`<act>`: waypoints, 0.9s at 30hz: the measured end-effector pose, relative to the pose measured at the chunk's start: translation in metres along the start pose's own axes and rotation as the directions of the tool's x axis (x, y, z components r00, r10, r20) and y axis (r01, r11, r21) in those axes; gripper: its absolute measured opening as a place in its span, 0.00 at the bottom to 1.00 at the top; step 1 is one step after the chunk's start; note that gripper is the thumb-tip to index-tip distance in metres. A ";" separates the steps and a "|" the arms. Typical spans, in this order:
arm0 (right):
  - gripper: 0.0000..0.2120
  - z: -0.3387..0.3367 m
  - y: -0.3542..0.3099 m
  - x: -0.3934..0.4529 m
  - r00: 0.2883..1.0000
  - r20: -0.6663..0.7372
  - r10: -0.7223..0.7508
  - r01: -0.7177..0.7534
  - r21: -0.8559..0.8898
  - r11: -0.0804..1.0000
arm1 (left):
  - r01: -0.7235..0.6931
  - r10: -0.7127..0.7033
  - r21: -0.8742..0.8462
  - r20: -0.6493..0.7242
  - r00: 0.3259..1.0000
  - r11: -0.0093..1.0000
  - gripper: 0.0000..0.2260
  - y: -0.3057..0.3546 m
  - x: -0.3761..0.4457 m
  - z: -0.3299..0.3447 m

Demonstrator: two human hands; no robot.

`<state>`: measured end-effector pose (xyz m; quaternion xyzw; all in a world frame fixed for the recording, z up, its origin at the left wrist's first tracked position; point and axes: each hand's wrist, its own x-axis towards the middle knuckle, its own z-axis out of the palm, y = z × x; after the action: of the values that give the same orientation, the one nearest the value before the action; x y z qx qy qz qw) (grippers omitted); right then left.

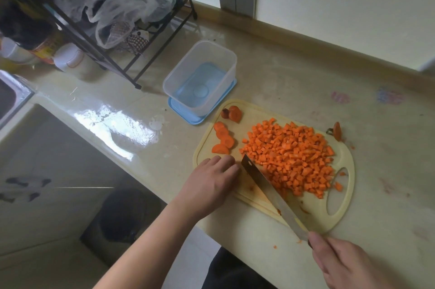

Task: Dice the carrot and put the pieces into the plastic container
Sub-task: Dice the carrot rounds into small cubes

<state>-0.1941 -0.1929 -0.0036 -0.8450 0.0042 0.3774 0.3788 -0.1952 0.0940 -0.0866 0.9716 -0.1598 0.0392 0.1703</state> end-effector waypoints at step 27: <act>0.23 0.003 -0.007 0.011 0.999 -0.006 -0.048 0.048 -0.041 0.998 | 0.055 -0.126 -0.261 -0.261 0.957 0.964 0.07 0.029 -0.002 0.028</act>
<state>-0.1863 -0.1828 -0.0069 -0.8539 -0.0223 0.3651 0.3702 -0.2057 0.0589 -0.1037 0.9336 -0.0933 0.1451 0.3140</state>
